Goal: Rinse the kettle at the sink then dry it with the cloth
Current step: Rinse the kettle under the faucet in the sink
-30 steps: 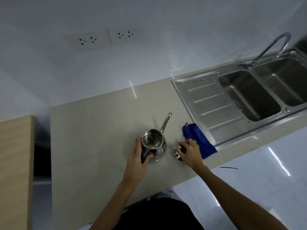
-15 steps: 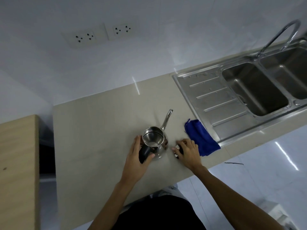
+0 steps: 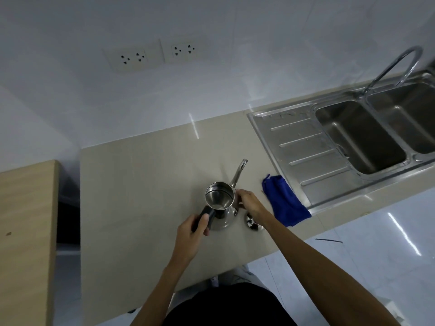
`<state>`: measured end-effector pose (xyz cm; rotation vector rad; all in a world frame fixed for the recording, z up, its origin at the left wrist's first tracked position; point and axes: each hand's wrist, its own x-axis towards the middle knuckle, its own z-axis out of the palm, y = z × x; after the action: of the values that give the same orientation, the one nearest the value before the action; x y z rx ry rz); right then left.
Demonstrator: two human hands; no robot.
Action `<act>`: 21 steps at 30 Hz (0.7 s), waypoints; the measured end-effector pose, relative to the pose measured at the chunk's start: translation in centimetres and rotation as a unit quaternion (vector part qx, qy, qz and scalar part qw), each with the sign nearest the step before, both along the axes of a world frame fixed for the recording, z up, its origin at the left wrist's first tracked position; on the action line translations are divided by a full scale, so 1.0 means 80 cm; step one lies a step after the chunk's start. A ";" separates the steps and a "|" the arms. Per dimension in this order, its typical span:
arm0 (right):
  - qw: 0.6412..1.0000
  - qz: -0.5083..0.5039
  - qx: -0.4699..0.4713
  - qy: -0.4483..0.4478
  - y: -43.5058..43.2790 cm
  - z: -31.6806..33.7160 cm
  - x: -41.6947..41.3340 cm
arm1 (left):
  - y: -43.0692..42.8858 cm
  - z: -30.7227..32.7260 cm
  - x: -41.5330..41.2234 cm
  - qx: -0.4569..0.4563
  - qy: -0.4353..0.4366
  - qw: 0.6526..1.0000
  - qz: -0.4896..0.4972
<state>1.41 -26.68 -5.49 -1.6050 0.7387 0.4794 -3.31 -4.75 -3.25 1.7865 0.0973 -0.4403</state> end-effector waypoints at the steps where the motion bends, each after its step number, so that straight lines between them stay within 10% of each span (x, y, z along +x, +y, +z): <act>1: 1.000 -0.010 0.011 0.006 0.002 0.000 0.001 | -0.002 0.002 0.001 -0.011 0.009 1.000 0.000; 21: 0.955 -0.251 0.137 -0.082 -0.190 0.068 -0.054 | -0.214 0.098 -0.018 -0.111 -0.045 0.985 -0.127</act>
<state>-2.94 -41.86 -0.05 -1.1271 0.8749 0.0699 -4.77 -21.90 4.58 1.6009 -0.2363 -0.5300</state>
